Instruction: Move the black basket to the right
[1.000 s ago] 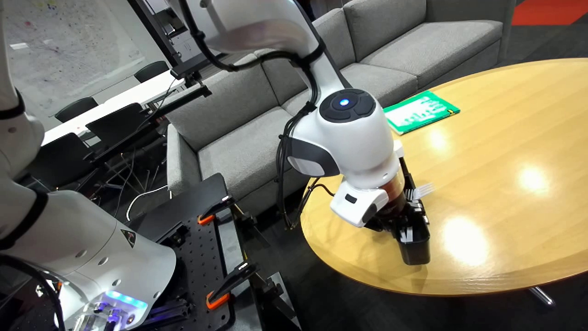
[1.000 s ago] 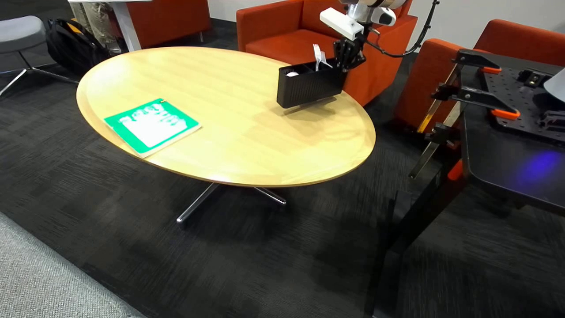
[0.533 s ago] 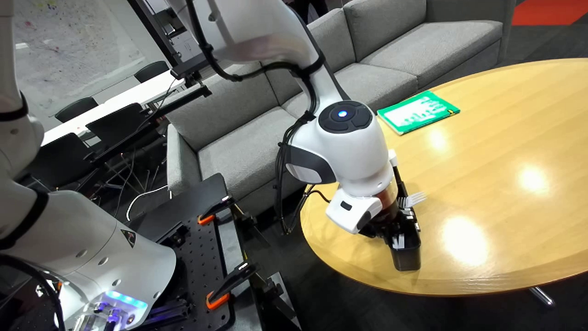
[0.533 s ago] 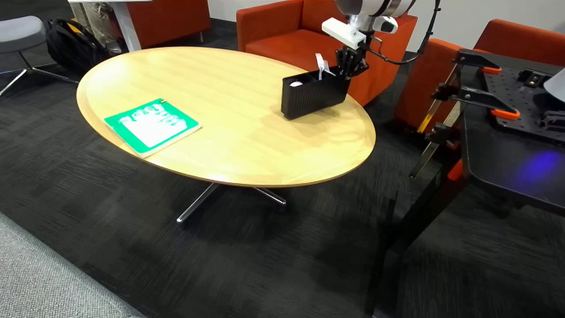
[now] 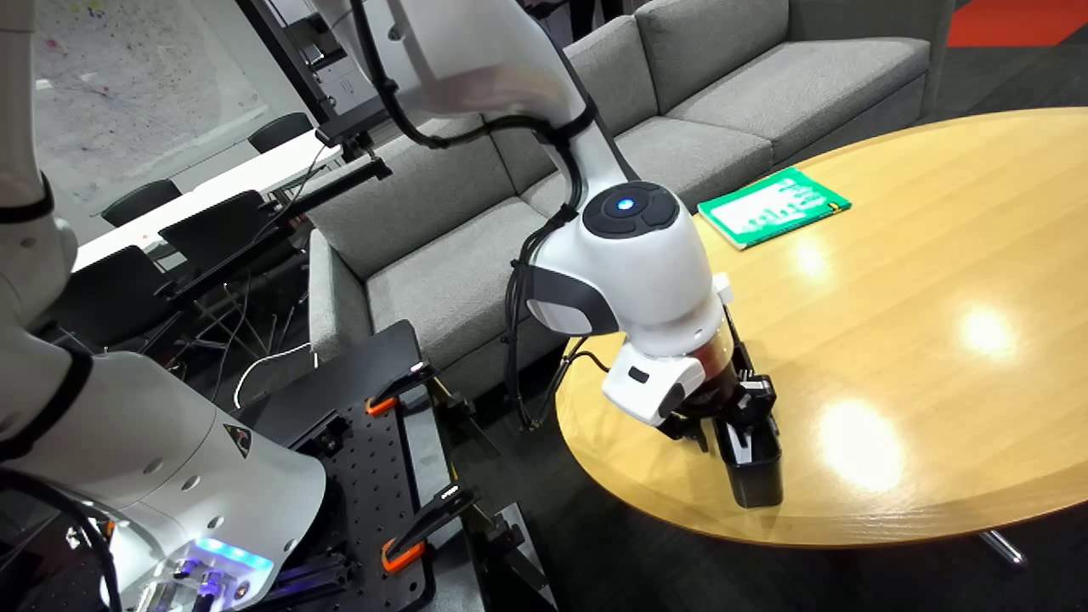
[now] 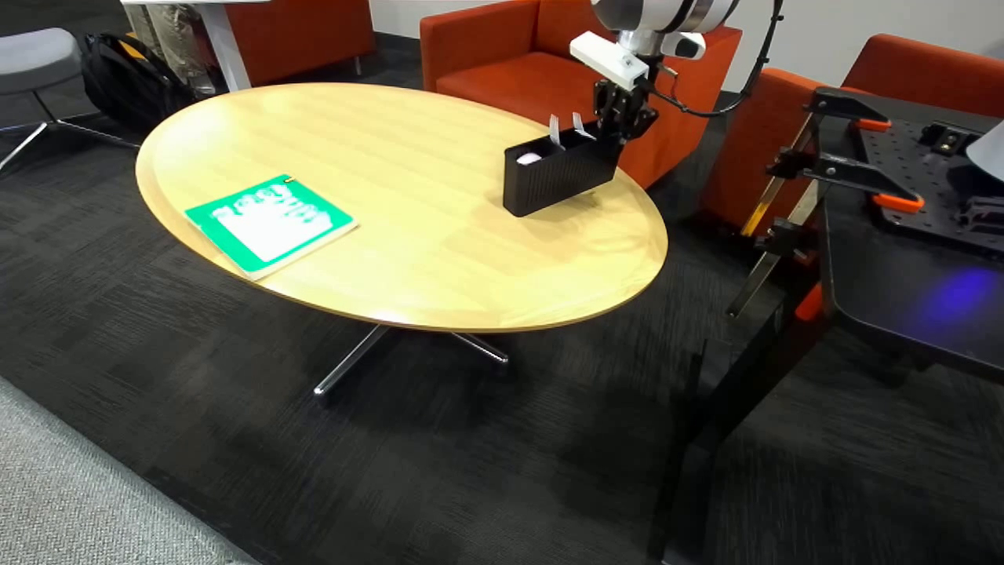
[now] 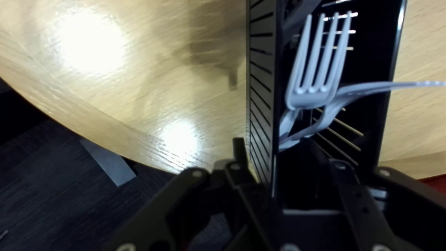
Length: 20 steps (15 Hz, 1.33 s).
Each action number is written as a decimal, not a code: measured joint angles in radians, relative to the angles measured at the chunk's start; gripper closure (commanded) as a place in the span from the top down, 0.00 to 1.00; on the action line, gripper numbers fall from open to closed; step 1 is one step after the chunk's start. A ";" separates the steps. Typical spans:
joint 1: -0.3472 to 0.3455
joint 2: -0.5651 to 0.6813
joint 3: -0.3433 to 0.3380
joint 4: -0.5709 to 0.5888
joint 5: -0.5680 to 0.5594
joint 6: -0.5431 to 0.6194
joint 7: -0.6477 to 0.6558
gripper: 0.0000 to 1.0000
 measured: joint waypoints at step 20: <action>0.248 -0.665 -0.082 -0.511 0.016 0.272 -0.280 1.00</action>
